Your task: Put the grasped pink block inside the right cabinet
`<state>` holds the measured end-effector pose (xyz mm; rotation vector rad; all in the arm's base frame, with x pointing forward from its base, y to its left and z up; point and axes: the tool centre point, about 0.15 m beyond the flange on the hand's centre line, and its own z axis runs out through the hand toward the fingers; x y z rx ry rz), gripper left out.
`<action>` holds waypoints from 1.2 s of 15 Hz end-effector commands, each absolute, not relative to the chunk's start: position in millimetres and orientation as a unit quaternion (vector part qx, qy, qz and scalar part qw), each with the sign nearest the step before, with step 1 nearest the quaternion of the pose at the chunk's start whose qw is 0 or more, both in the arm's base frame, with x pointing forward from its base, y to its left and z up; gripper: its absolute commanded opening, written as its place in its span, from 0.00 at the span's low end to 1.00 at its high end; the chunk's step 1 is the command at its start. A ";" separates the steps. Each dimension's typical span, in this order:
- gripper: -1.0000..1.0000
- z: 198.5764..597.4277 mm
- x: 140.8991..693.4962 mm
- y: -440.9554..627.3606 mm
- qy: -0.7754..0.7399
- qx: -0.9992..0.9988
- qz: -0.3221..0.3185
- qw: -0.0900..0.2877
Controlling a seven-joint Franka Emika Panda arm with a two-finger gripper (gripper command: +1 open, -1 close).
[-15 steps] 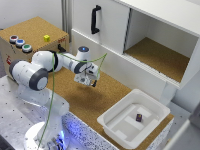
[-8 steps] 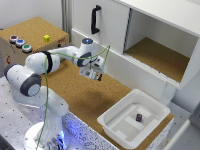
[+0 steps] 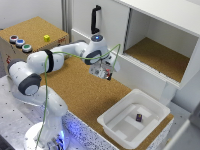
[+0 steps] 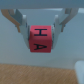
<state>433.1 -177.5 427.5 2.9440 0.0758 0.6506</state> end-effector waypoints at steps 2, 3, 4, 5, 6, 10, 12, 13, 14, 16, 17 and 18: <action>0.00 463.6 551.9 -263.5 0.058 0.979 0.194 0.019; 0.00 470.2 563.1 -265.4 0.065 0.978 0.197 0.022; 0.00 476.8 576.0 -266.4 0.073 0.976 0.201 0.027; 0.00 481.0 587.4 -264.9 0.082 0.976 0.202 0.030; 0.00 484.9 601.2 -262.7 0.093 0.974 0.202 0.039; 0.00 487.4 631.8 -261.6 0.100 0.971 0.214 0.043; 0.00 482.9 645.3 -267.3 0.093 0.968 0.230 0.025; 0.00 482.3 650.6 -268.1 0.090 0.967 0.236 0.024; 0.00 482.0 657.3 -269.5 0.086 0.967 0.240 0.021; 0.00 485.1 666.2 -272.0 0.081 0.965 0.249 0.018; 0.00 485.7 669.2 -273.3 0.079 0.965 0.251 0.013; 0.00 485.8 673.4 -274.5 0.074 0.966 0.246 0.015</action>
